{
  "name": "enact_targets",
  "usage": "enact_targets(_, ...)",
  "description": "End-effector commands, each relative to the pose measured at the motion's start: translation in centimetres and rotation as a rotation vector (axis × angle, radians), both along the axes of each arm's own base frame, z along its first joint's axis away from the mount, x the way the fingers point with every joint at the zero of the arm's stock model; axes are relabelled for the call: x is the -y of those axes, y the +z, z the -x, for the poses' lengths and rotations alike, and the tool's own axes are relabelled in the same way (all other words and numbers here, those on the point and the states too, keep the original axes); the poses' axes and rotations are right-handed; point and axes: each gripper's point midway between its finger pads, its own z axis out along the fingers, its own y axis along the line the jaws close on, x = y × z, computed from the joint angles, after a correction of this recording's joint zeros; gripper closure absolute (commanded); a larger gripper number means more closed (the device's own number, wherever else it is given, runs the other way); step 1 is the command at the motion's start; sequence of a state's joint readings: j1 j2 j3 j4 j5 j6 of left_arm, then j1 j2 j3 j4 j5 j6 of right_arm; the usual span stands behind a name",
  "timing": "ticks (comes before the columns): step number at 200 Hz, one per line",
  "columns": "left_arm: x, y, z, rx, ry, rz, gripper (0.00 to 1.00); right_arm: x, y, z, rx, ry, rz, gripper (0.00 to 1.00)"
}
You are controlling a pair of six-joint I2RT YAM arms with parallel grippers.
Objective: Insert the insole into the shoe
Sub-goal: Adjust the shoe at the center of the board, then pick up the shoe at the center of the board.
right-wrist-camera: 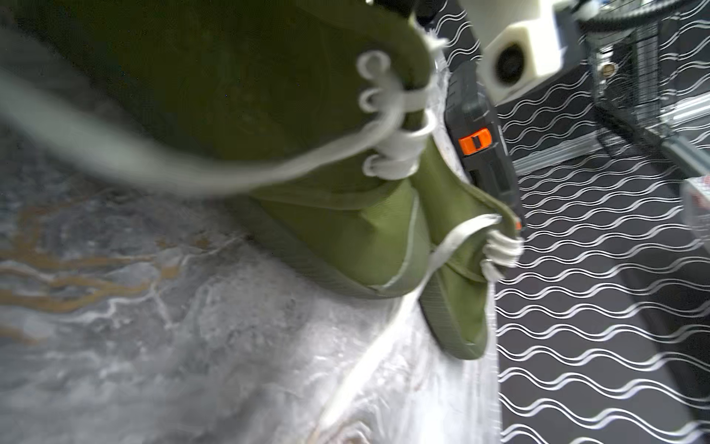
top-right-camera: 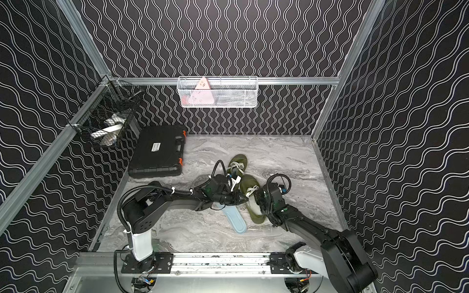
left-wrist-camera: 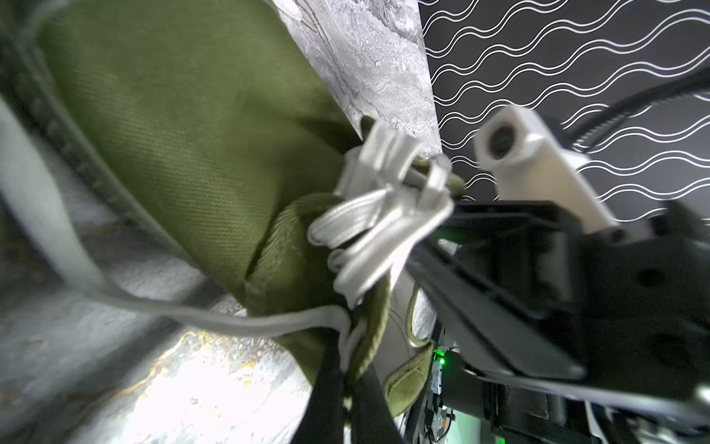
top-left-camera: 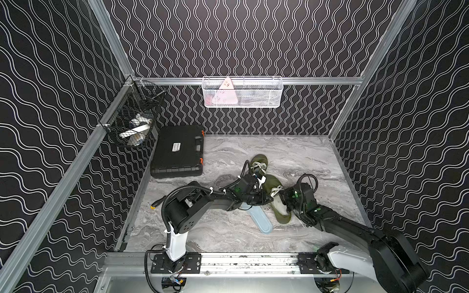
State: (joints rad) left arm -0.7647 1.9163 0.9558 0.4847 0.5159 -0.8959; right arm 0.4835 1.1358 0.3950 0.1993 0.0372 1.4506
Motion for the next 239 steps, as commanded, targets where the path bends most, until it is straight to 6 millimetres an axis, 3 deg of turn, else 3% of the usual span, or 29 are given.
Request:
enact_targets(1, -0.1, -0.2, 0.4, 0.015, -0.044, -0.038, 1.00, 1.0, -0.6, 0.7, -0.038, -0.023, 0.041, 1.00)
enact_targets(26, -0.1, -0.2, 0.3, 0.041, -0.068, -0.066, 1.00, 0.4, -0.9, 0.7, -0.058, -0.003, 0.030, 1.00)
enact_targets(34, -0.2, 0.0, 0.2, 0.056, -0.079, -0.083, 0.85, 0.3, -1.1, 0.6, -0.063, 0.002, 0.030, 1.00)
enact_targets(43, -0.2, 0.6, 0.1, 0.091, -0.097, -0.103, 0.78, 0.2, -1.1, 0.5, -0.066, 0.004, 0.033, 1.00)
enact_targets(93, -2.7, 3.4, -0.1, 0.344, -0.214, -0.323, 0.58, -0.2, -0.2, 0.2, -0.068, 0.017, 0.026, 1.00)
enact_targets(117, -3.3, 4.5, 0.0, 0.482, -0.281, -0.402, 0.54, -0.5, 0.3, 0.0, -0.061, 0.021, 0.011, 1.00)
enact_targets(189, -1.5, 6.8, -0.4, 0.920, -0.437, -0.389, 0.43, -1.3, 1.2, -0.6, -0.043, 0.037, -0.073, 1.00)
enact_targets(222, -0.1, 7.2, -0.5, 0.956, -0.490, -0.349, 0.42, -2.2, 1.8, -1.0, -0.045, 0.067, -0.095, 1.00)
enact_targets(239, 0.3, 7.1, -0.9, 0.971, -0.491, -0.350, 0.42, -1.5, 2.2, -1.7, -0.036, 0.042, -0.106, 1.00)
